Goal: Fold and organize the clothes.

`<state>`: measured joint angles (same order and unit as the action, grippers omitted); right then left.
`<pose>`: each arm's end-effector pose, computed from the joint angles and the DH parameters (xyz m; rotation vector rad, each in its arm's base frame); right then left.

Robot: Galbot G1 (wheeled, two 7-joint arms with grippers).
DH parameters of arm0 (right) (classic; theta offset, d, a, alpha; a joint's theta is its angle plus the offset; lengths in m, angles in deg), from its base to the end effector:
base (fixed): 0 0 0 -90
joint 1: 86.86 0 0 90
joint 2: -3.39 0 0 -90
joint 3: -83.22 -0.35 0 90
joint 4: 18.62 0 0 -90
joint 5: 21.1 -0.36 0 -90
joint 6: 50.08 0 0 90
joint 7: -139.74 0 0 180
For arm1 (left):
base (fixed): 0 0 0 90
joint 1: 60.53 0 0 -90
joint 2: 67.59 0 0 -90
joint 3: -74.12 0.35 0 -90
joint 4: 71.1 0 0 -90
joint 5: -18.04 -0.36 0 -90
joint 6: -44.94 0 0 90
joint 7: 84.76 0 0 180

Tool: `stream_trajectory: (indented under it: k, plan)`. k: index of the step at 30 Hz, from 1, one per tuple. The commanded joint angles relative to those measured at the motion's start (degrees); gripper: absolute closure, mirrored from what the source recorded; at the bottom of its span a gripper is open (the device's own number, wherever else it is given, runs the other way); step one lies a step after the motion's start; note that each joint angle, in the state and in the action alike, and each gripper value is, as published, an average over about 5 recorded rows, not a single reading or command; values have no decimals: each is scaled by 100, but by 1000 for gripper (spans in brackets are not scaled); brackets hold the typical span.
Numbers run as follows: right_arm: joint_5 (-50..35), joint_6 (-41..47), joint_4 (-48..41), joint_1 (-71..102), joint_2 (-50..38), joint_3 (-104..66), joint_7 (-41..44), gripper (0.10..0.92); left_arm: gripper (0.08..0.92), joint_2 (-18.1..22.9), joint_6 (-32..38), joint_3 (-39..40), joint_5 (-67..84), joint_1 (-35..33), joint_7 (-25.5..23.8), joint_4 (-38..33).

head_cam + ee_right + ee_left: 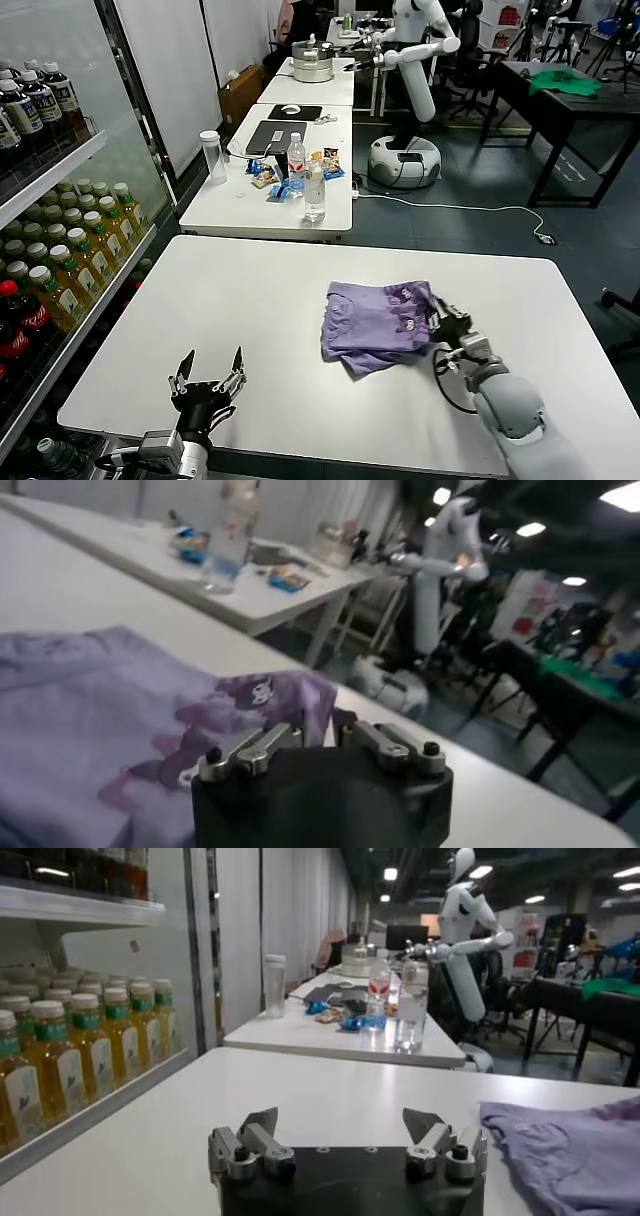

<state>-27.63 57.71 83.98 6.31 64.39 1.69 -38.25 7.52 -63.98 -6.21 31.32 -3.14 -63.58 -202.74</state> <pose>0.3324 -0.0864 -0.2813 0.2836 -2.8700 0.5767 0.1594 -0.0152 -0.2429 0.0685 -2.9047 0.0432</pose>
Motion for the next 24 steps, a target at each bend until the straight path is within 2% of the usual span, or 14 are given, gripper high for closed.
stream_trajectory:
  k: [1,9,16,19,24]
  plan:
    - [1,-1525,1201,1852,159,-1649,-557,666,177,-8,57,28,-72,-6,-140,-45]
    - [-398,-1420,2521,3582,834,-2365,-286,432,177,-77,135,58,-67,44,-381,-59]
    - [-398,-1234,2593,3779,1196,-2287,-193,243,177,-181,136,139,-53,235,-629,76]
    - [-328,-1209,2591,3767,1319,-2212,-244,209,177,-237,142,142,-34,265,-683,94]
    - [-15,-1320,2618,3717,1526,-2063,-538,203,177,-316,139,145,6,268,-724,96]
